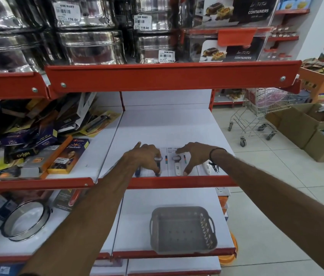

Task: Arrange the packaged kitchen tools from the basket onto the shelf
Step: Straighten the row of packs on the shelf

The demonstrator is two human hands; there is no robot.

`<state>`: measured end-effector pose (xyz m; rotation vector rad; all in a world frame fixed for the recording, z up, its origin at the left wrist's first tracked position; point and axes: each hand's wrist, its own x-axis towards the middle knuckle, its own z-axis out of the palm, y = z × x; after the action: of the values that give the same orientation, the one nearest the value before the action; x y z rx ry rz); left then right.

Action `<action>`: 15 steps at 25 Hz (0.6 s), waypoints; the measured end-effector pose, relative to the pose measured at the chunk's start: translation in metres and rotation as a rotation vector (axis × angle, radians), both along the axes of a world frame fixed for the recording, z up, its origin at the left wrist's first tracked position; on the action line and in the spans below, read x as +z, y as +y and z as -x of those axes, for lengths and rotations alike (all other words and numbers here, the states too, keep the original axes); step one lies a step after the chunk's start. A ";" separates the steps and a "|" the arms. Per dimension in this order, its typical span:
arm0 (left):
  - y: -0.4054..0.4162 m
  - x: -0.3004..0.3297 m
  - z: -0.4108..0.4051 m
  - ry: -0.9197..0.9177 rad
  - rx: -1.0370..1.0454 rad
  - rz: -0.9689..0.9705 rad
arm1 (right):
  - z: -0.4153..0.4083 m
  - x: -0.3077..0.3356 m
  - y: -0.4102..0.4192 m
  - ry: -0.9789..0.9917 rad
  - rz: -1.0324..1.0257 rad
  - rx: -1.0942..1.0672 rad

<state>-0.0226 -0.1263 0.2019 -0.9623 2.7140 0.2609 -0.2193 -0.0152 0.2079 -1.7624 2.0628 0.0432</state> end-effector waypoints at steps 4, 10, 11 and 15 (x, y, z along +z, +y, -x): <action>0.008 0.008 0.017 0.128 -0.014 0.011 | 0.029 0.016 0.019 0.076 -0.014 -0.033; 0.030 -0.008 0.030 0.081 -0.075 -0.015 | 0.053 0.009 0.041 0.085 -0.078 -0.059; 0.030 -0.009 0.029 0.081 -0.066 -0.022 | 0.053 0.009 0.041 0.069 -0.074 -0.060; 0.029 -0.010 0.032 0.061 -0.056 -0.026 | 0.048 0.005 0.037 -0.009 -0.027 -0.071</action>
<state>-0.0550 -0.0971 0.1923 -0.8832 2.7810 0.3195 -0.2671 0.0218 0.2128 -1.6694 2.1072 0.0419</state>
